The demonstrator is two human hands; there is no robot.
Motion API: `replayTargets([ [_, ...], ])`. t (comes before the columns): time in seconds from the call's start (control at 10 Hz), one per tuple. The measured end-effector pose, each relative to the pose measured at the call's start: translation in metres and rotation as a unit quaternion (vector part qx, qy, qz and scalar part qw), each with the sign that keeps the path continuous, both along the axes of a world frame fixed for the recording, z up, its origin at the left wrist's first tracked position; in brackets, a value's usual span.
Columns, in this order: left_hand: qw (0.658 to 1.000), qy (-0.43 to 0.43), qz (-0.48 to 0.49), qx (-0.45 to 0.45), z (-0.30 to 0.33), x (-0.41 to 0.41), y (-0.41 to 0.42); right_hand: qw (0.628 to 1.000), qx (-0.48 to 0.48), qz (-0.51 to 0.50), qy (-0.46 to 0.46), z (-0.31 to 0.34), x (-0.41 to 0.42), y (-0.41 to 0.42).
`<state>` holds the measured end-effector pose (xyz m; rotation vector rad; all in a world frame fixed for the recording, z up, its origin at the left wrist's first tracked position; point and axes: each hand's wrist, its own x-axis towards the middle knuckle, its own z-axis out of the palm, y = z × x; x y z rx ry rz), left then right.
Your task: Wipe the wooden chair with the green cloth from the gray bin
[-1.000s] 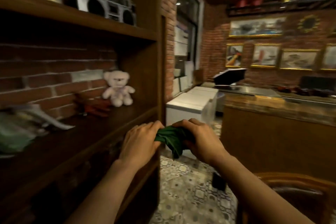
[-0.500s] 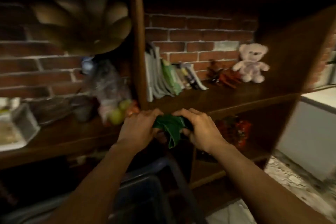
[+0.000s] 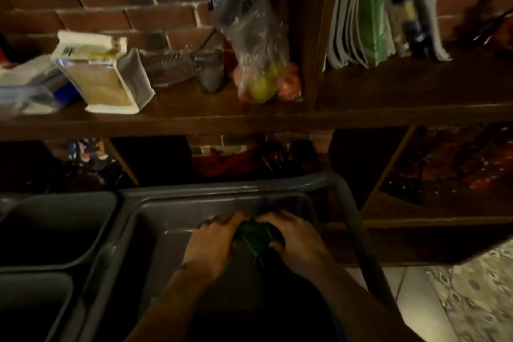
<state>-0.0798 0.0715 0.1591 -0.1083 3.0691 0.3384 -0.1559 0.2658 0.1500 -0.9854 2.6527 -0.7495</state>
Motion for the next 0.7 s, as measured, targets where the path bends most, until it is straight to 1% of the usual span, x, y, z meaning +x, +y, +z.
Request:
replayTargets([
  [0.1, 0.998, -0.068, 0.017, -0.007, -0.044, 0.016, 0.000, 0.999, 0.036, 0.000, -0.033, -0.045, 0.018, -0.004],
  [0.2, 0.991, -0.127, 0.030, 0.011, -0.086, 0.026, 0.000, 0.994, 0.072, -0.012, -0.078, -0.086, 0.035, -0.010],
  [0.3, 0.986, -0.156, 0.031, 0.038, -0.119, 0.039, 0.001, 0.986, 0.107, -0.010, -0.125, -0.119, 0.048, -0.011],
  [0.4, 0.980, -0.194, 0.023, 0.041, -0.146, 0.055, 0.003, 0.971, 0.162, 0.000, -0.176, -0.147, 0.057, -0.016],
  [0.5, 0.967, -0.252, 0.014, 0.047, -0.164, 0.067, 0.000, 0.955, 0.213, 0.017, -0.206, -0.166, 0.065, -0.021],
  [0.6, 0.961, -0.271, -0.021, 0.056, -0.162, 0.072, -0.012, 0.951, 0.221, 0.022, -0.216, -0.161, 0.065, -0.022],
  [0.7, 0.968, -0.234, -0.014, 0.090, -0.148, 0.072, -0.029, 0.968, 0.169, 0.003, -0.188, -0.137, 0.055, -0.020],
])
